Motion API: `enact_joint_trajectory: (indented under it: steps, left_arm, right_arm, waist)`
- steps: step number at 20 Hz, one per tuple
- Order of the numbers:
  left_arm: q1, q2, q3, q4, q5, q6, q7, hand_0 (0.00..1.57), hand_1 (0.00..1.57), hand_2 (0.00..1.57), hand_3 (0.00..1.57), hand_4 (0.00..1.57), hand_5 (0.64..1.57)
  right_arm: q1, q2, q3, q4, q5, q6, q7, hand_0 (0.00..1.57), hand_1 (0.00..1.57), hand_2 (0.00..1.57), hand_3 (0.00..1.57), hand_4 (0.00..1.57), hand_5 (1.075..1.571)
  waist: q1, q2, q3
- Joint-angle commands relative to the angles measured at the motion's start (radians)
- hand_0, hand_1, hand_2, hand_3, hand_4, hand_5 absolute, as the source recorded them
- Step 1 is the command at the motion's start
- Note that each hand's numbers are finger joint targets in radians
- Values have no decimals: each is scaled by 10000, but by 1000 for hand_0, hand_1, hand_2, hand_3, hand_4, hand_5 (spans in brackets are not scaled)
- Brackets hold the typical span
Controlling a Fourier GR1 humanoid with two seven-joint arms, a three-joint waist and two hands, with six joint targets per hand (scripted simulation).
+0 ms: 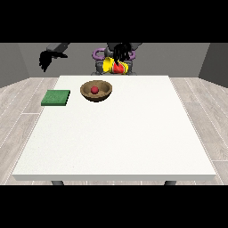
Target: Pick the cup and pour the ball into the bowl, then pick the bowl and place it on the pad
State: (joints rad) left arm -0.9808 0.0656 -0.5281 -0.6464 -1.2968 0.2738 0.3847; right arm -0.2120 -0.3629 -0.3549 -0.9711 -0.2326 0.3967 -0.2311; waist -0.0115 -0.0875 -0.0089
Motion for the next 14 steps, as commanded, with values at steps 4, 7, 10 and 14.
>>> enact_joint_trajectory:
  steps: [4,7,10,14]
  left_arm:
    - [2210,-633,3336,-1859,4619,2446,-651,558,558,0,0,891,1502]
    - [3176,-644,3795,-2813,6997,2767,-1584,0,0,0,0,0,1541]
    - [3939,-650,4149,-3797,9182,2375,-3110,0,0,0,0,0,1556]
    - [4865,-653,3877,-4653,11169,1002,-4977,0,0,0,0,0,1565]
  right_arm:
    - [120,666,147,-396,24,-462,-160,0,0,0,0,364,1568]
    - [-271,1107,437,-608,167,-763,-154,0,0,0,0,331,1568]
    - [-124,1666,746,-815,500,-1252,-396,0,0,0,0,293,1570]
    - [-509,2809,1196,-982,1113,-2891,-168,0,0,0,0,213,1571]
  waist:
    - [235,633,-145]
    - [-19,1291,-173]
    - [55,1466,-72]
    - [804,1566,21]
